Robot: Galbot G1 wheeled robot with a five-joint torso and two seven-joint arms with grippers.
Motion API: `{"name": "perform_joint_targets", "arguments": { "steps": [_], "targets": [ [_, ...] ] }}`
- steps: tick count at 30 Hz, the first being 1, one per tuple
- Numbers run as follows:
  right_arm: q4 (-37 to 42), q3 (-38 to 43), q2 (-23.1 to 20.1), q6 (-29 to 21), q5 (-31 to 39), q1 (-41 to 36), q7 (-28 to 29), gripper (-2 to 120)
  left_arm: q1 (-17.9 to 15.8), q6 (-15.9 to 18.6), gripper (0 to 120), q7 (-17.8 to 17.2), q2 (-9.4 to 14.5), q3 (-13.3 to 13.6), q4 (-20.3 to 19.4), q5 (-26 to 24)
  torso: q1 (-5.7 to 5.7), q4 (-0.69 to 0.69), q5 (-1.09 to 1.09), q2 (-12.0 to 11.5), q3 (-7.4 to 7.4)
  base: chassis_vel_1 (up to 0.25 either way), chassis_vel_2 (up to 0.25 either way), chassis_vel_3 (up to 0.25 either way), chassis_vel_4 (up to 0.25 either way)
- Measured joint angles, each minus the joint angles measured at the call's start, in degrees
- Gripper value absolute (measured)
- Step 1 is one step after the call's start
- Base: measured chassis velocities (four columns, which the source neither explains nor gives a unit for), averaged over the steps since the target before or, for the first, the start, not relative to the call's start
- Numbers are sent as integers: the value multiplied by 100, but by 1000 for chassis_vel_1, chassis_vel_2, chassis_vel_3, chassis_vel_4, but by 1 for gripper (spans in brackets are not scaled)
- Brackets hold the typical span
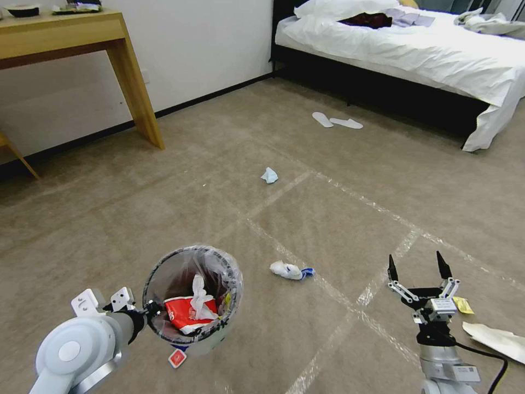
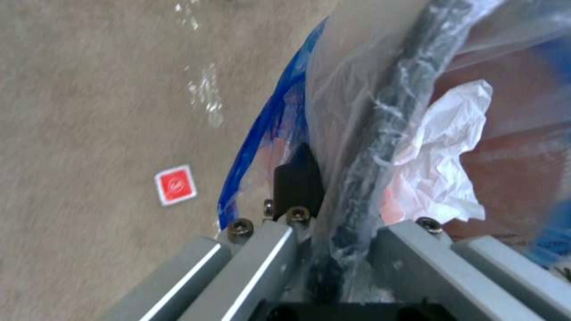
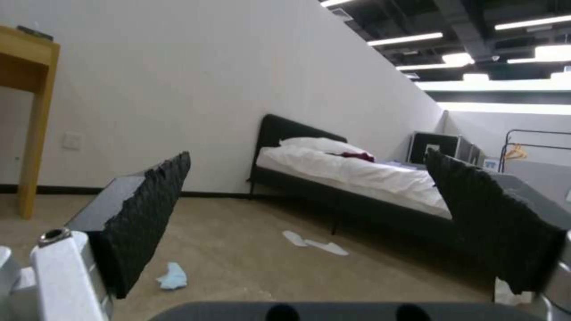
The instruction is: Pick up the trash bin and place the garbage on the floor into it.
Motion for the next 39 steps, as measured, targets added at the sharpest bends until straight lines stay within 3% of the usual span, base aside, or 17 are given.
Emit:
{"name": "perform_joint_targets", "arguments": {
  "steps": [21,27,29,30,32,33,35,36,38,39],
  "targets": [
    [-322,-93,-93,303,-163,140,154,100,48,-11,0,-5,-68,66,-48,90,3,-2,-1,-1,2,-145,139,144,-143],
    [-337,-164,-279,43,-265,287,122,100,52,-11,0,-8,-54,52,-69,75,0,0,0,0,0,-9,16,28,-3],
    [-422,-386,-737,-350,-213,589,-118,100,71,-11,0,-13,-7,41,-112,53,-2,-1,1,0,-1,20,-15,-53,8],
    [-422,-386,-737,-350,-213,589,-118,100,71,-11,0,-13,-7,41,-112,53,-2,-1,1,0,-1,18,-13,-53,-4],
    [-720,-738,-1476,-673,-142,1000,-306,100,88,-12,0,-16,23,27,-157,38,-1,-2,4,0,0,0,0,0,0],
    [-720,-738,-1476,-673,-142,1000,-306,100,88,-12,0,-16,23,27,-157,38,-1,-2,4,0,0,0,0,0,0],
    [-1460,-1344,-2820,-805,6,1803,-661,100,55,-13,0,-10,59,71,-154,24,0,6,3,0,1,0,0,0,0],
    [-1460,-1344,-2820,-805,6,1803,-661,100,55,-13,0,-10,59,71,-154,24,0,6,3,0,1,0,0,0,0],
    [-2021,-1993,-3845,-719,160,2459,-1301,100,-24,-12,0,12,81,173,-87,12,0,-1,-1,0,1,0,0,0,0],
    [-2021,-1993,-3845,-719,160,2459,-1301,100,-24,-12,0,12,81,173,-87,12,0,-1,-1,0,1,0,0,0,0]
  ]
}}
